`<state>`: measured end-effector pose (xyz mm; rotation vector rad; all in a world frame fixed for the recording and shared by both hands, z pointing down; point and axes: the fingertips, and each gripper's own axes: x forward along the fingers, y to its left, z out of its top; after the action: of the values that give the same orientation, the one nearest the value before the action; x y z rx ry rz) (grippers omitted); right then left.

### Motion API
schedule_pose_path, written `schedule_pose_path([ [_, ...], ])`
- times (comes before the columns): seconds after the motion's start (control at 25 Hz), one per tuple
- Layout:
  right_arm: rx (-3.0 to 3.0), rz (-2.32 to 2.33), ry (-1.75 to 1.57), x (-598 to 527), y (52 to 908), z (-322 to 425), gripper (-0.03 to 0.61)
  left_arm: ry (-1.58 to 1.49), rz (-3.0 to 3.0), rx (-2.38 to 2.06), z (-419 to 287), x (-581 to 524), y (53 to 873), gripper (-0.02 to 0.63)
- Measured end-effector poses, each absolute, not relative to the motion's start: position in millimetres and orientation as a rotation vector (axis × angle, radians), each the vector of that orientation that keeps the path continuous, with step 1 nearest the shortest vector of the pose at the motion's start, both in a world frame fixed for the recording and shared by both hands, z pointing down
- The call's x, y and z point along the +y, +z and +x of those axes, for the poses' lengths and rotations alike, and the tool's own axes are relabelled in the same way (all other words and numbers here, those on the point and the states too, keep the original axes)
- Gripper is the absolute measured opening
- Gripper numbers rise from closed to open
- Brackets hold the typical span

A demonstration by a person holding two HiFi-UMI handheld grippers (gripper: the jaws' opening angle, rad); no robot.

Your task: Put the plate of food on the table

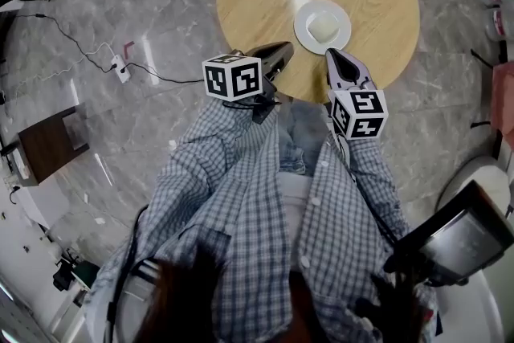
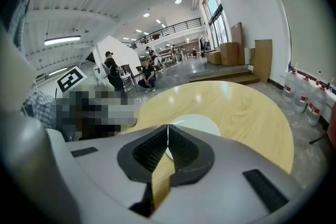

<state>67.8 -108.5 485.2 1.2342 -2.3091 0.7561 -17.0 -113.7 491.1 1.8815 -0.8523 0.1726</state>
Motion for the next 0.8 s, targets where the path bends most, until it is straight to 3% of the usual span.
schedule_pose_path([
  [0.8,-2.322,1.633,0.647,-43.7,395.5,66.5,0.008,0.126,2.274,-0.709,-31.6,-48.7,383.1,0.008],
])
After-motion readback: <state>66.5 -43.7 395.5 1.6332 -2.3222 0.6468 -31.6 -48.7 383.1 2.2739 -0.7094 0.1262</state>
